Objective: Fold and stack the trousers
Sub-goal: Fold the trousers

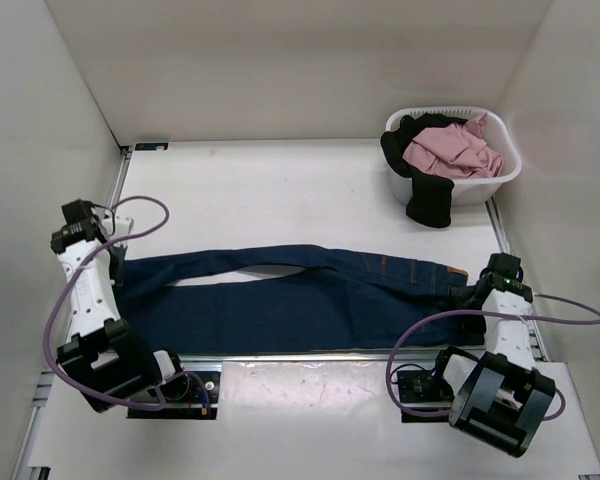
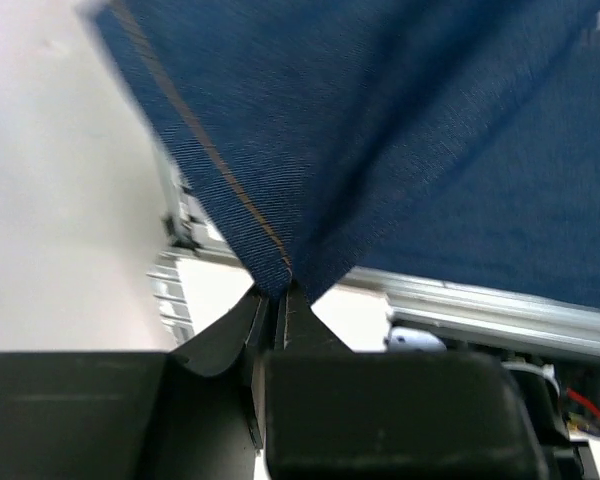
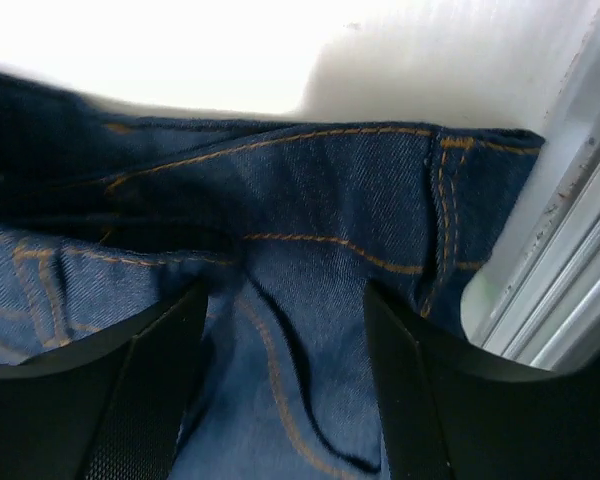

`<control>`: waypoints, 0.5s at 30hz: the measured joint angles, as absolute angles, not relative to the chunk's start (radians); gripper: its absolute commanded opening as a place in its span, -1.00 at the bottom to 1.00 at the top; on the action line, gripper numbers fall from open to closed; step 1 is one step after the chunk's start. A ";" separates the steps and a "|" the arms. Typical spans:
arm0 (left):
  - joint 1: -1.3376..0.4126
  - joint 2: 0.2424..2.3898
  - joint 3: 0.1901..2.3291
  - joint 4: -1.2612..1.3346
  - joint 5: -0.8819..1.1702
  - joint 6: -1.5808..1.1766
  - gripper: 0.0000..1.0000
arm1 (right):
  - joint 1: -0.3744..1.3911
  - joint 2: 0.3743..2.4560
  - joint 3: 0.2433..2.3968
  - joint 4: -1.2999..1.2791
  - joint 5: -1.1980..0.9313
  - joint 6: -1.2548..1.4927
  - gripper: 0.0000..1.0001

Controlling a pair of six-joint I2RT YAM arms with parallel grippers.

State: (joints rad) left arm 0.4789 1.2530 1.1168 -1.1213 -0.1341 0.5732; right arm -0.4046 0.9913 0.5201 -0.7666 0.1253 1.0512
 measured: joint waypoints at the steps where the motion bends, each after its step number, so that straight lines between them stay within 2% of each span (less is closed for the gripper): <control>1: 0.479 1.239 1.084 -1.122 -0.134 0.576 -0.72 | -0.405 0.986 0.536 -0.787 0.129 1.044 0.38; 8: 0.479 1.228 1.059 -1.111 -0.107 0.577 -0.72 | -0.389 0.921 0.713 -0.841 0.131 1.021 0.41; 15: 0.479 1.262 1.124 -1.111 -0.081 0.578 -0.72 | -0.325 0.880 0.593 -0.805 0.049 1.160 0.57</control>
State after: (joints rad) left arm 0.4786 1.2621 1.1244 -1.1107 -0.0811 0.5777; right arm -0.3252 0.8803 0.5930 -0.8047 0.0490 1.1603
